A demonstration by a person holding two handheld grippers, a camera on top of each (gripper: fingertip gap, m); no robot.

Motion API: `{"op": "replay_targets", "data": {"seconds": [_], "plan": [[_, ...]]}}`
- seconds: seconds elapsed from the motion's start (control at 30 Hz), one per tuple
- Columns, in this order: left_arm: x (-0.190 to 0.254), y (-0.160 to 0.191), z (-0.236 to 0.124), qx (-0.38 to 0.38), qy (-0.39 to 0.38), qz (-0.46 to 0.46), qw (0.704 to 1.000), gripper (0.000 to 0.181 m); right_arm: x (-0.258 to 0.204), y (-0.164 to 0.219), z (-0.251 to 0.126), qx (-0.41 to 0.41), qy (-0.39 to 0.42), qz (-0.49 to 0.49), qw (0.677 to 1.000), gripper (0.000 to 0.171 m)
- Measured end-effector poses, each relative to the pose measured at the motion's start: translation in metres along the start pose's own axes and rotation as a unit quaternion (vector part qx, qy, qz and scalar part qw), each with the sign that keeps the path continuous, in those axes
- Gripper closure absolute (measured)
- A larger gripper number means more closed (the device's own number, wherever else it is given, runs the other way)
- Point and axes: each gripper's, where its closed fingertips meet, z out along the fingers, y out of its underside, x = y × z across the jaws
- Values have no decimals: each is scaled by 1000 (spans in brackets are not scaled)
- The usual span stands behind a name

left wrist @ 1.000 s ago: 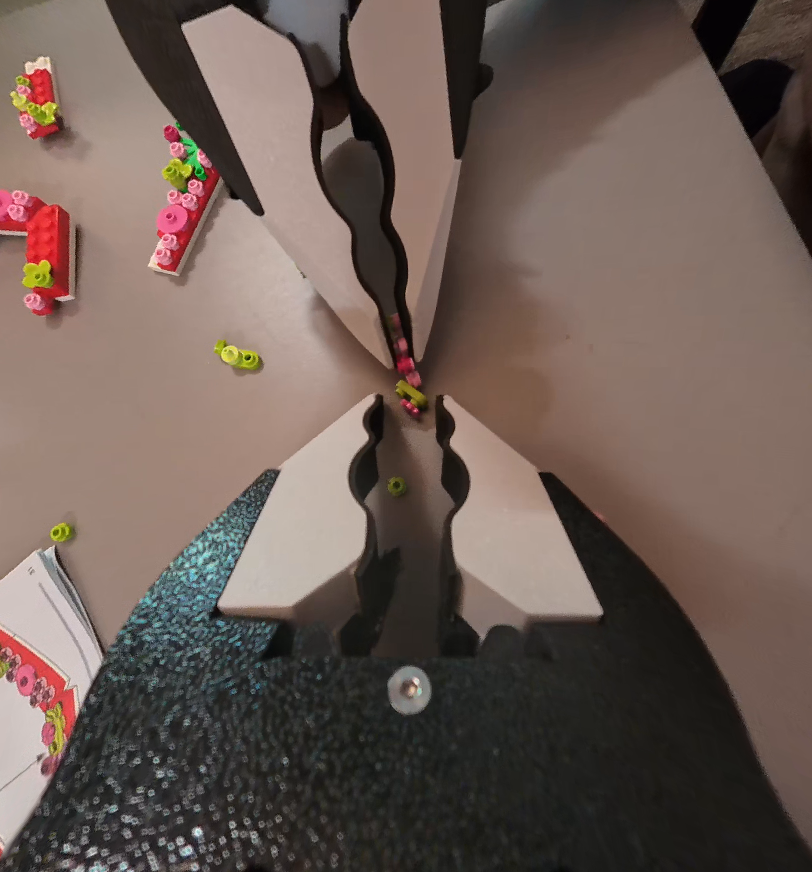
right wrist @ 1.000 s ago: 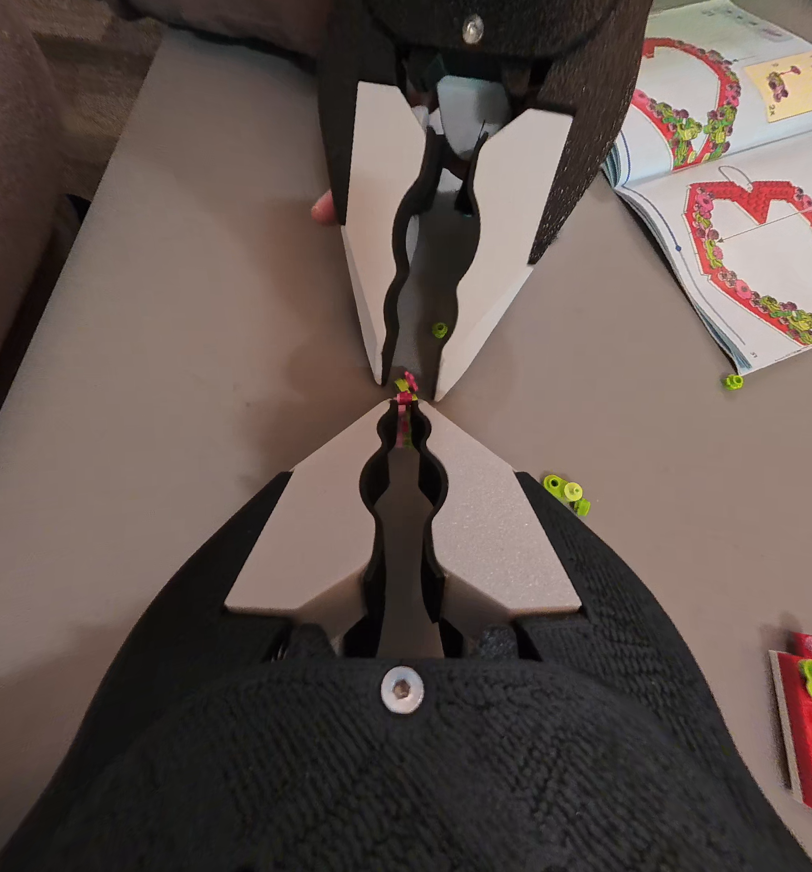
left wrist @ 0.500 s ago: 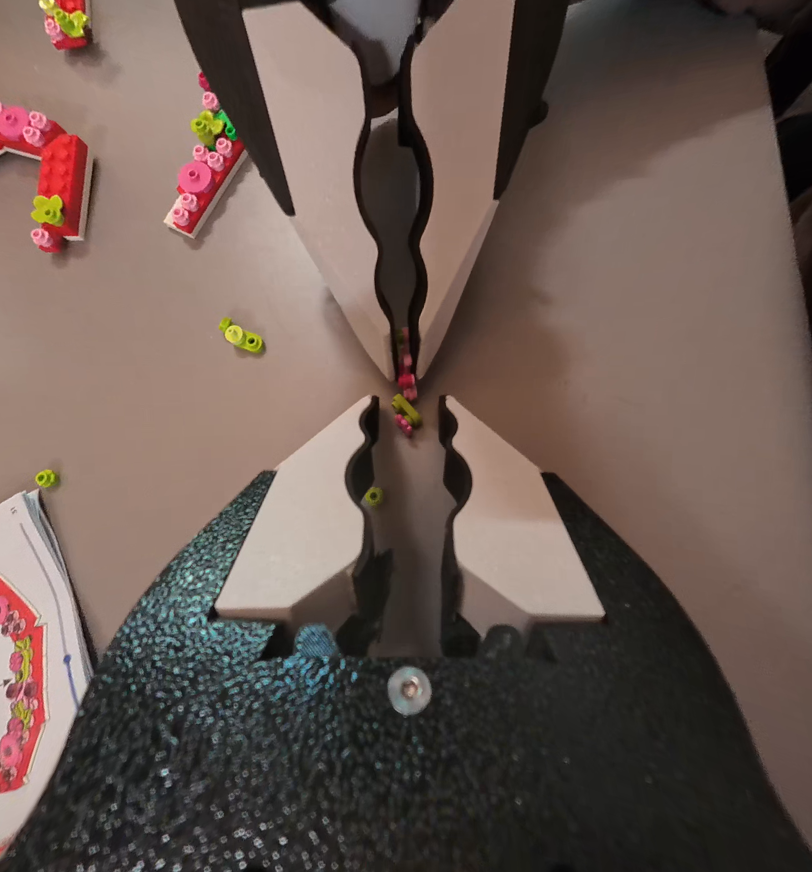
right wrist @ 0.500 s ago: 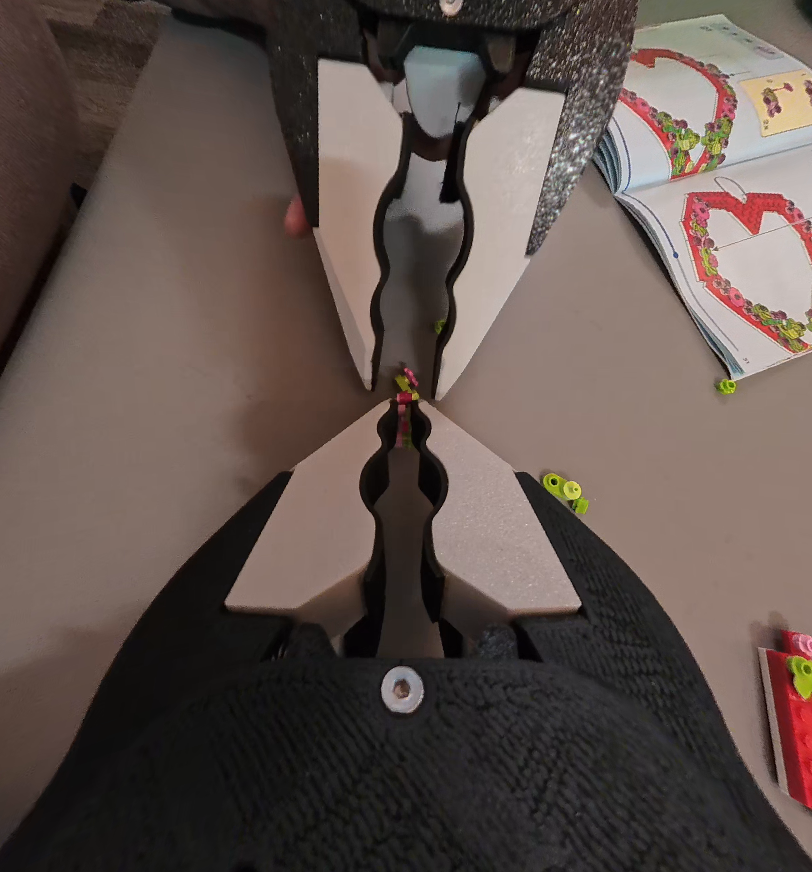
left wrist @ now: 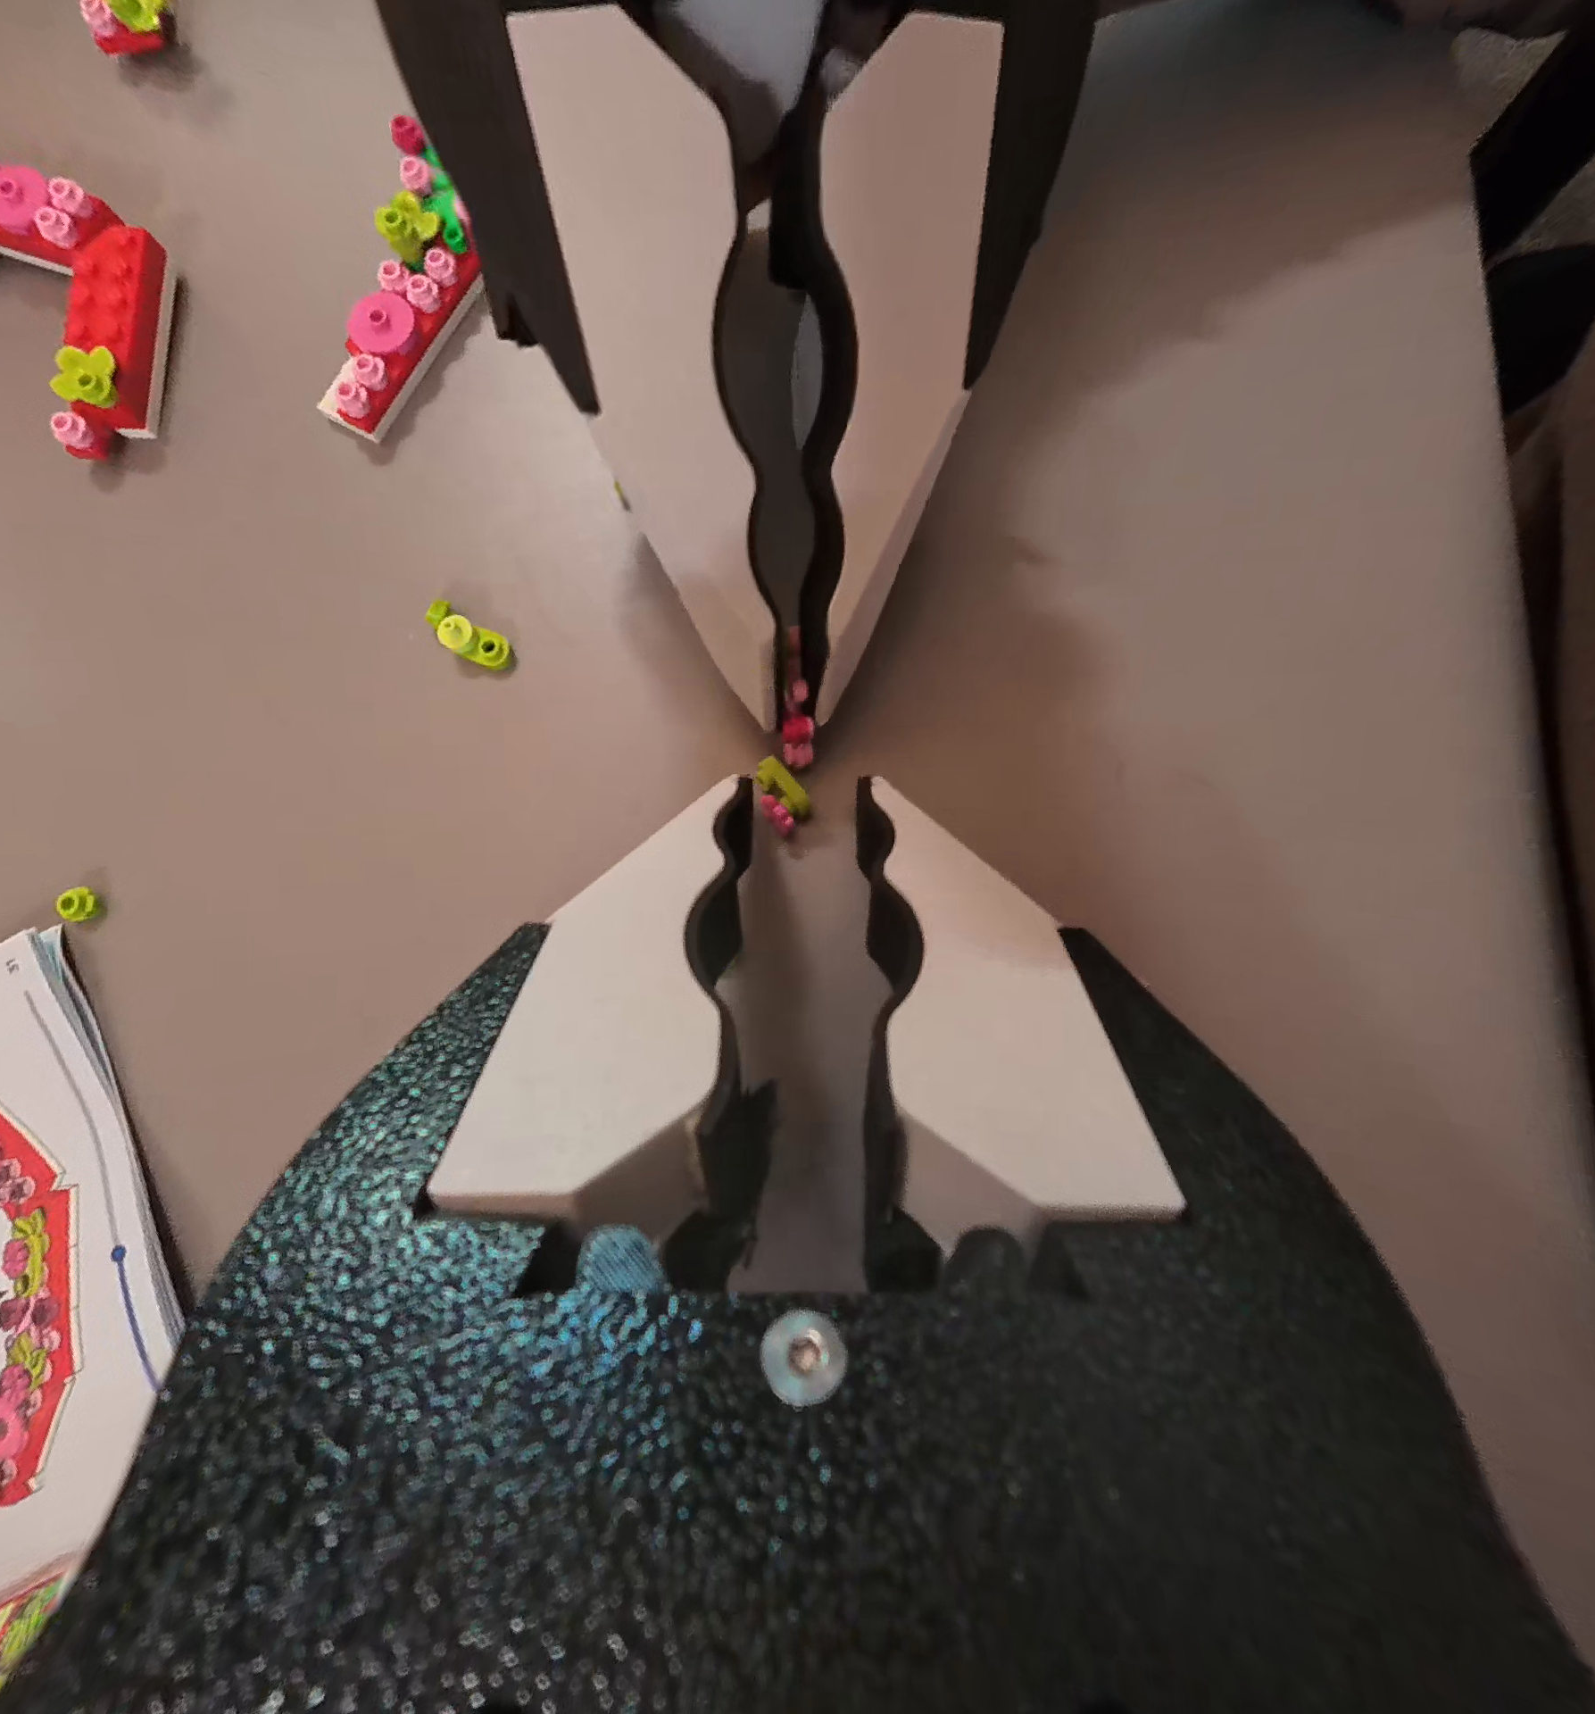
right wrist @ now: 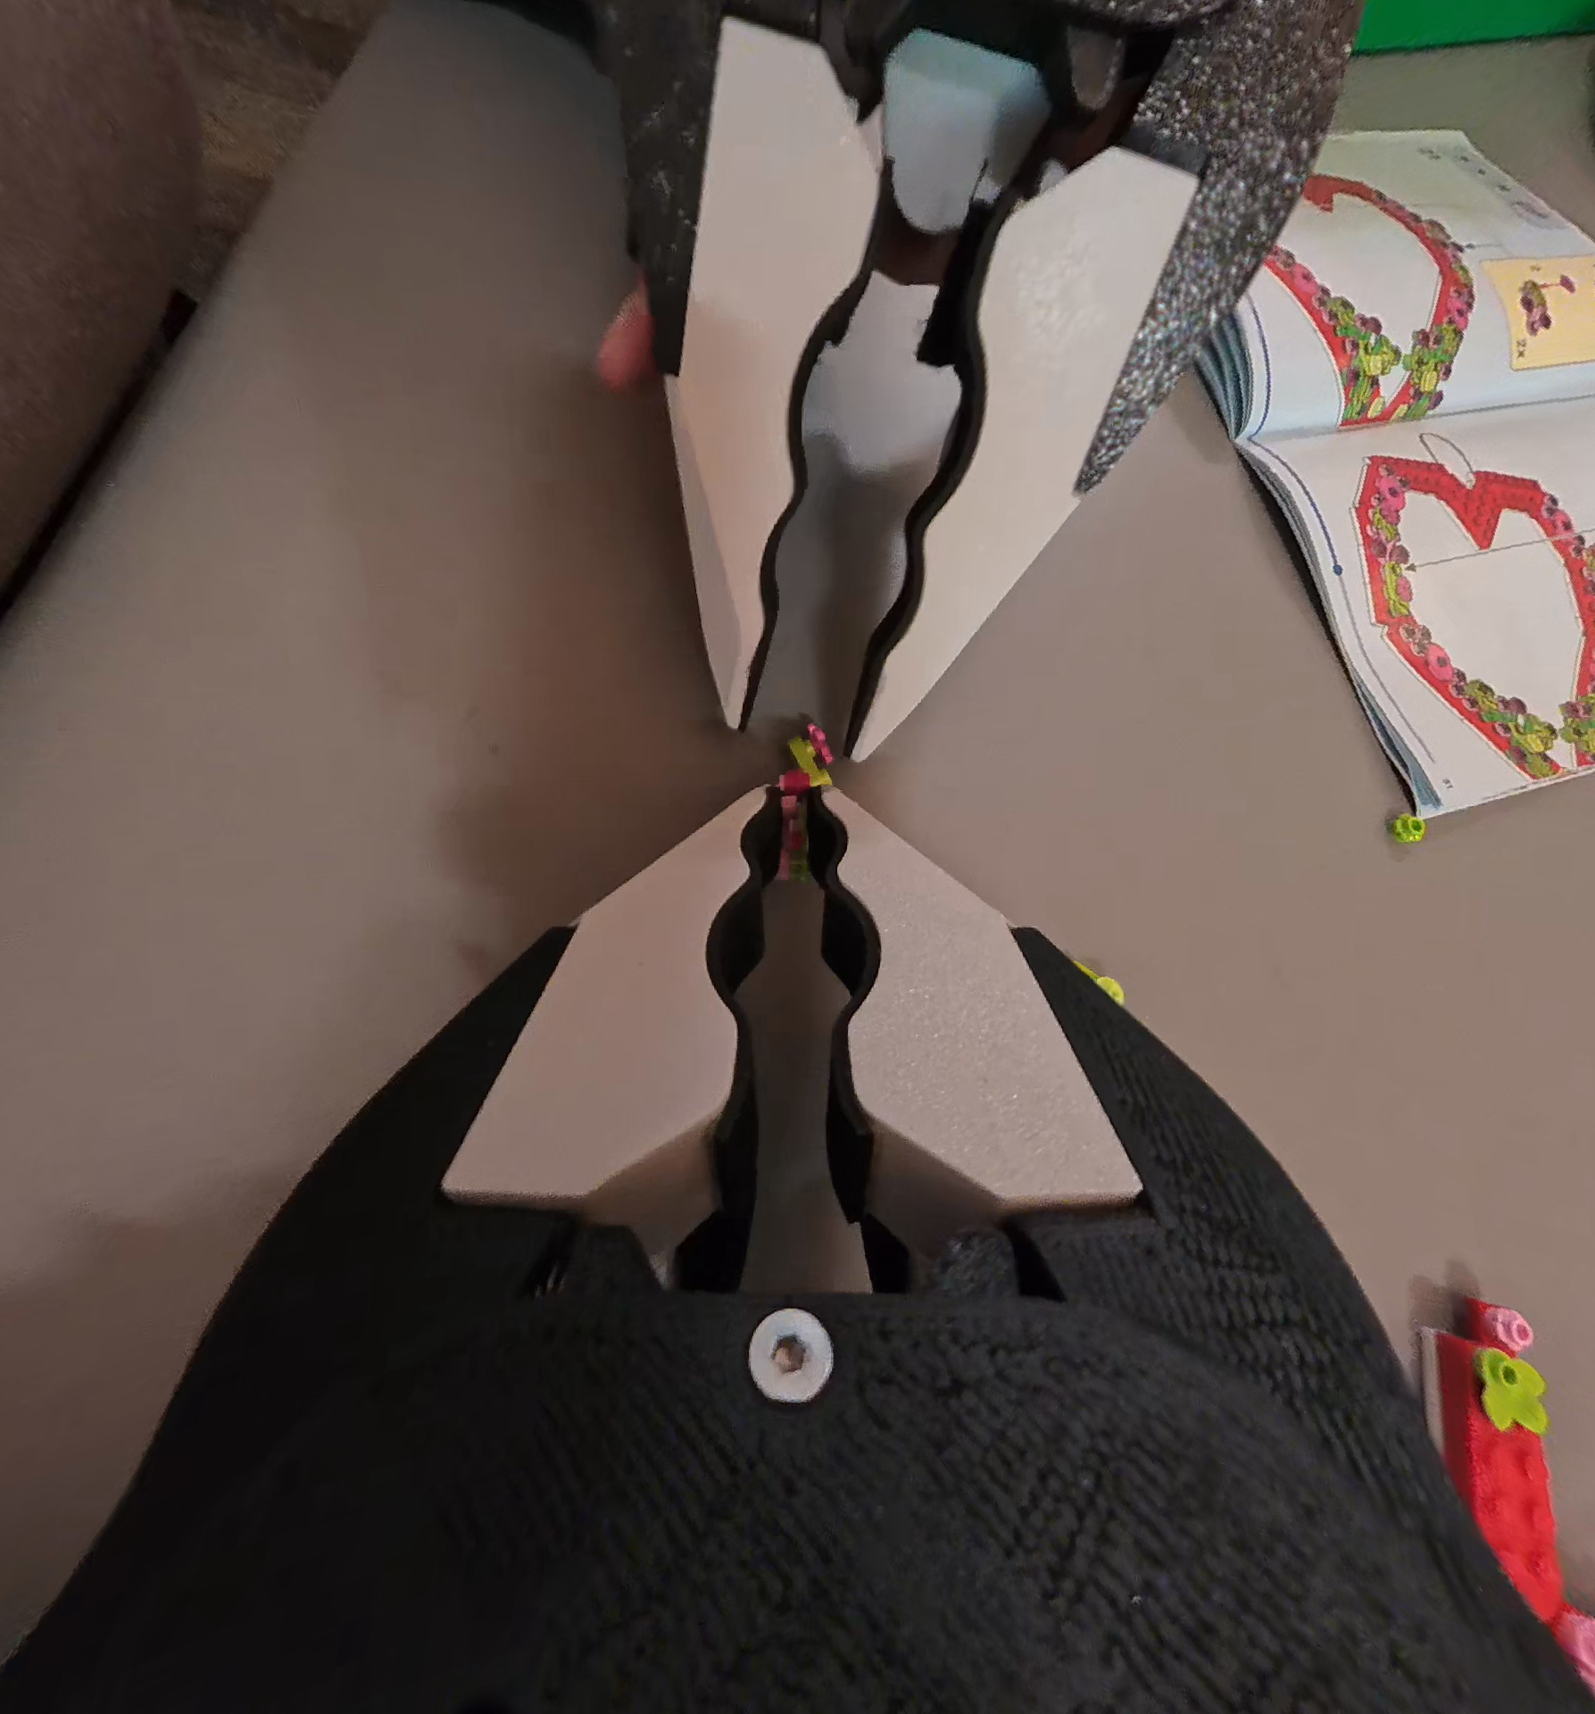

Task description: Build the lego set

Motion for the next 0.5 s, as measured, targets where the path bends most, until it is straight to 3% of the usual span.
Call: {"op": "replay_targets", "data": {"seconds": [0.03,0.5], "plan": [[0,0,0,1,1,-4,1000,161,0,0,0,2,1,-9,1000,168],[-2,8,7,-11,9,-16,1000,163,0,-1,1,12,-41,-77,996,168]]}}
